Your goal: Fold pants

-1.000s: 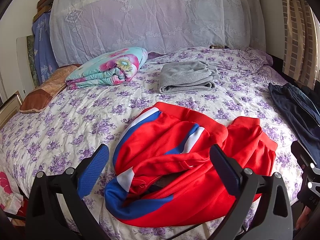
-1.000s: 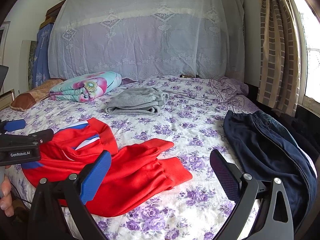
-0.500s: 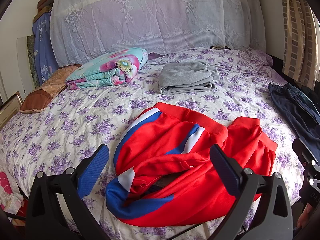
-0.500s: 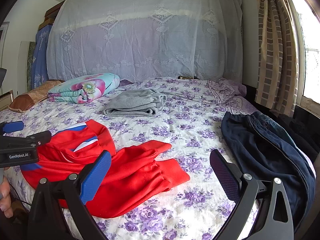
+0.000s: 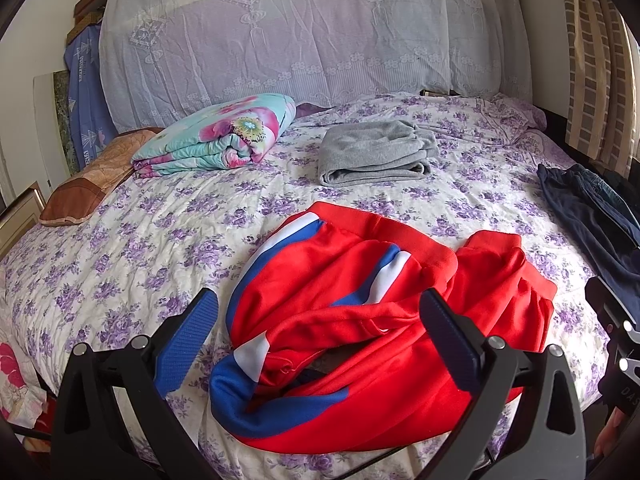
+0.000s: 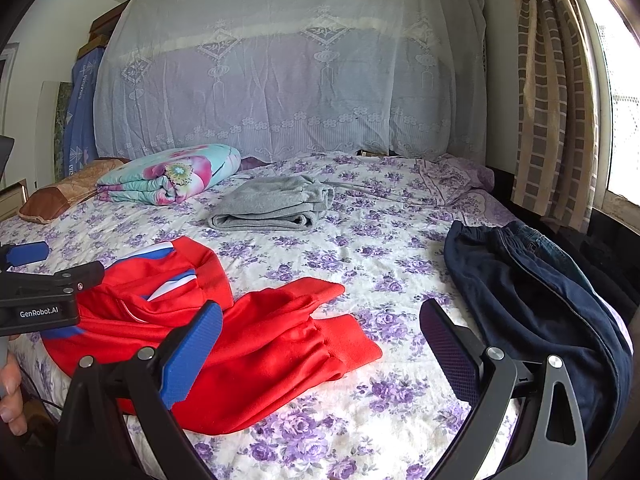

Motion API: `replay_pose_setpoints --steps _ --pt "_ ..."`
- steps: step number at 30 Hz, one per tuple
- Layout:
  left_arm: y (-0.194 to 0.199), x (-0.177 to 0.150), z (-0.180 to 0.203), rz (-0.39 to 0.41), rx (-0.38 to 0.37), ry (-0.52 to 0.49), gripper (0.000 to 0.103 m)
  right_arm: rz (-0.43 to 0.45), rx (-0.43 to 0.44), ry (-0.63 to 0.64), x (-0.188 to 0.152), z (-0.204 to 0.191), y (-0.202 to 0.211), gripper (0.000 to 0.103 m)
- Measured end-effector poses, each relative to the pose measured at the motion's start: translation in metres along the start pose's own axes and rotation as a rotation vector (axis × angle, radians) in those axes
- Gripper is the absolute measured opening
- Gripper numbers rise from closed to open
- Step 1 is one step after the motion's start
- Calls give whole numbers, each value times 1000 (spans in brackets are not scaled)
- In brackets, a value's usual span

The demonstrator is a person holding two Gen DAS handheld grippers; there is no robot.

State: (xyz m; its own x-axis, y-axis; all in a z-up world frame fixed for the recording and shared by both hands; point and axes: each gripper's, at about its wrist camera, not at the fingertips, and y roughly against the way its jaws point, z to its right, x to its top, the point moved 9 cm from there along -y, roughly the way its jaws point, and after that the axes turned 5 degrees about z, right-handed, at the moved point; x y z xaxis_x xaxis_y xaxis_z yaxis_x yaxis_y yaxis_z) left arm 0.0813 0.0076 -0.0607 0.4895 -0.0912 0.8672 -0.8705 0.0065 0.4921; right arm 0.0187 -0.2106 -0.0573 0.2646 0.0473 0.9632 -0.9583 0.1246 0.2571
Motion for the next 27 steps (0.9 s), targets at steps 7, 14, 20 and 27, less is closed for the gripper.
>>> replay_pose_setpoints --steps 7,14,20,27 --pt "0 -1 0 -1 -2 -1 98 0 1 0 0 0 0 99" --pt "-1 -5 0 -7 -1 -2 98 -4 2 0 -3 -1 -1 99" --pt "-2 -6 0 -8 -1 -3 98 -11 4 -1 -6 -2 -2 99" --pt "-11 -11 1 -30 16 -52 98 -15 3 -2 -10 -1 -4 99"
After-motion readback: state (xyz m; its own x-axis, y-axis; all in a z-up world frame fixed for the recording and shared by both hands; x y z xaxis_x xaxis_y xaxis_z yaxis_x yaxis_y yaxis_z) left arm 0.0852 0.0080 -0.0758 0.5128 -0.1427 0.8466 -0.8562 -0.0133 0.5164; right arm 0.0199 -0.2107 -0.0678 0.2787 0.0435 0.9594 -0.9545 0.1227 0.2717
